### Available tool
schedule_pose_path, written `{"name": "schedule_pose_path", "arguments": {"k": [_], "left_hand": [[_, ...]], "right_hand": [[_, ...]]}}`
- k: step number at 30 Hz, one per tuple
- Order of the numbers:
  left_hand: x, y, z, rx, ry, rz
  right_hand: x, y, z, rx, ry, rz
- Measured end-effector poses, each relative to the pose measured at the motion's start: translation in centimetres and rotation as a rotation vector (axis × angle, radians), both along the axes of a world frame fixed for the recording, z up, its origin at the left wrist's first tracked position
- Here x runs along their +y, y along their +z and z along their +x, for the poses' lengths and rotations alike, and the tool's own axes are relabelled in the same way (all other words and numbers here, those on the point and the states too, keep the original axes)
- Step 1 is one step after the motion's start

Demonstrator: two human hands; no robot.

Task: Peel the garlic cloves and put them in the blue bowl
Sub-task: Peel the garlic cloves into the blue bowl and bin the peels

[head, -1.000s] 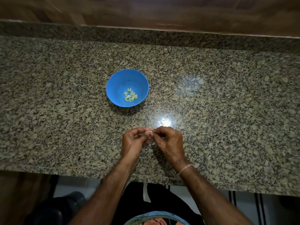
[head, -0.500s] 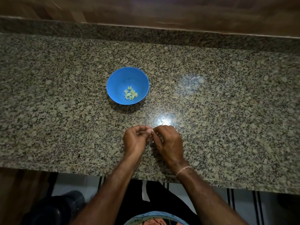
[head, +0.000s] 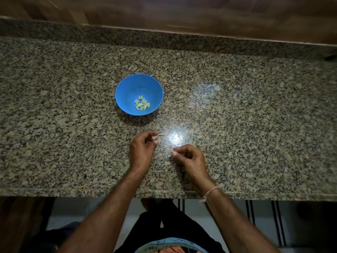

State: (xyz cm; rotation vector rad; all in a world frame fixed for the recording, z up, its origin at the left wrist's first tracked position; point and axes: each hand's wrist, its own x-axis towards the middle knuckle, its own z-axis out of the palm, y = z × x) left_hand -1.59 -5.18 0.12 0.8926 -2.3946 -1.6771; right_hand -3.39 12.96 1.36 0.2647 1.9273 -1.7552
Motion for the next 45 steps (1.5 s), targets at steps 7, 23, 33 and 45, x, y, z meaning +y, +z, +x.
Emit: {"name": "schedule_pose_path", "arguments": {"k": [7,23,33,45], "left_hand": [[0.4,-1.4,4.1,0.039,-0.043,-0.287],[-0.1,-2.2,8.2,-0.070,-0.243,-0.541],[-0.1,-1.7,8.0,-0.103,-0.263,-0.544],[0.2,-1.2,8.0,-0.131,-0.253,-0.539]], "right_hand": [[-0.5,0.3,1.1,0.134,0.107,0.224],[-2.1,0.2,1.4,0.205,0.268,0.582],[-2.9,0.6,1.5,0.206,0.244,0.676],[-3.8,0.0,2.7,0.372,0.286,0.846]]}}
